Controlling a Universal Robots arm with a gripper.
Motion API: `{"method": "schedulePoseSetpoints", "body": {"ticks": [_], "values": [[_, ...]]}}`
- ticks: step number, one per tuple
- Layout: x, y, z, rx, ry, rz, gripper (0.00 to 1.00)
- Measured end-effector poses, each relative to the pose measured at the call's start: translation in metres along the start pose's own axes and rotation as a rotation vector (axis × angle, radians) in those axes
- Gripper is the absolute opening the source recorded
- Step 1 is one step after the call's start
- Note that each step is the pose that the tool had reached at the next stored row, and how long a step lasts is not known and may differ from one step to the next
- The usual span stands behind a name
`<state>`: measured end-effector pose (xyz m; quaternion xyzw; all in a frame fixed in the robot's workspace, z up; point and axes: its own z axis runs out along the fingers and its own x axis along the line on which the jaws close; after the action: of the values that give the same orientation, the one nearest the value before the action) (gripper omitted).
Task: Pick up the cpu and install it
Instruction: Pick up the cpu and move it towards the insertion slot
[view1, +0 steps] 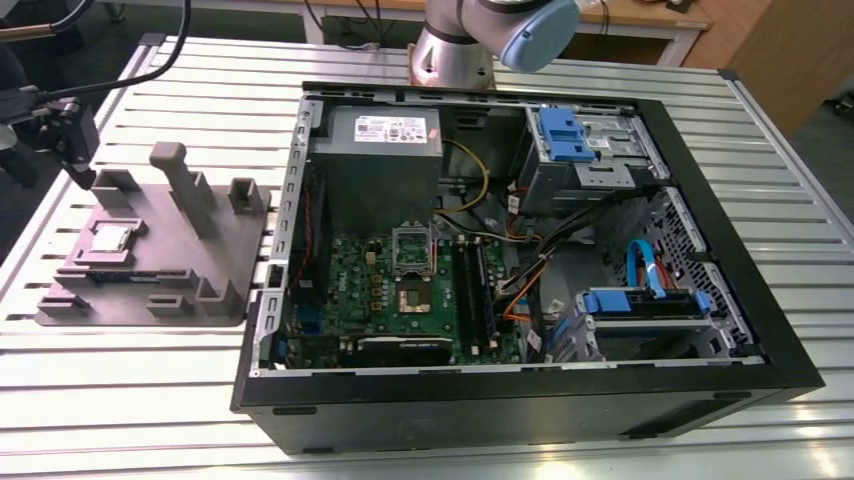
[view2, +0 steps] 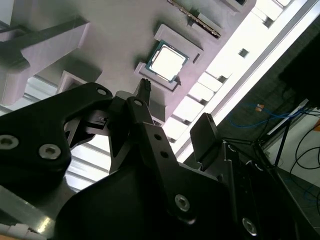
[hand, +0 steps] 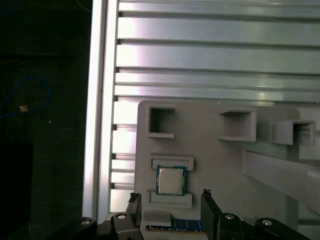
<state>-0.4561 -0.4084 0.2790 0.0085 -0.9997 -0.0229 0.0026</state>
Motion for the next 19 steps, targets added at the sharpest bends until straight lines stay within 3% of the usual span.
{"method": "schedulePoseSetpoints", "body": {"ticks": [2,5,7,14,19], "values": [[-0.0001,-0.0003,0.0035,0.0007,-0.0018,0.004,0.59],[-0.0001,-0.0005,0.0067,0.0027,-0.0124,0.023,0.59],[-0.0002,-0.0006,0.0093,0.0026,-0.0163,0.039,0.59],[-0.0020,-0.0015,0.0219,0.0028,-0.0167,0.048,0.59],[-0.0022,-0.0016,0.0227,0.0028,-0.0164,0.048,0.59]]}}
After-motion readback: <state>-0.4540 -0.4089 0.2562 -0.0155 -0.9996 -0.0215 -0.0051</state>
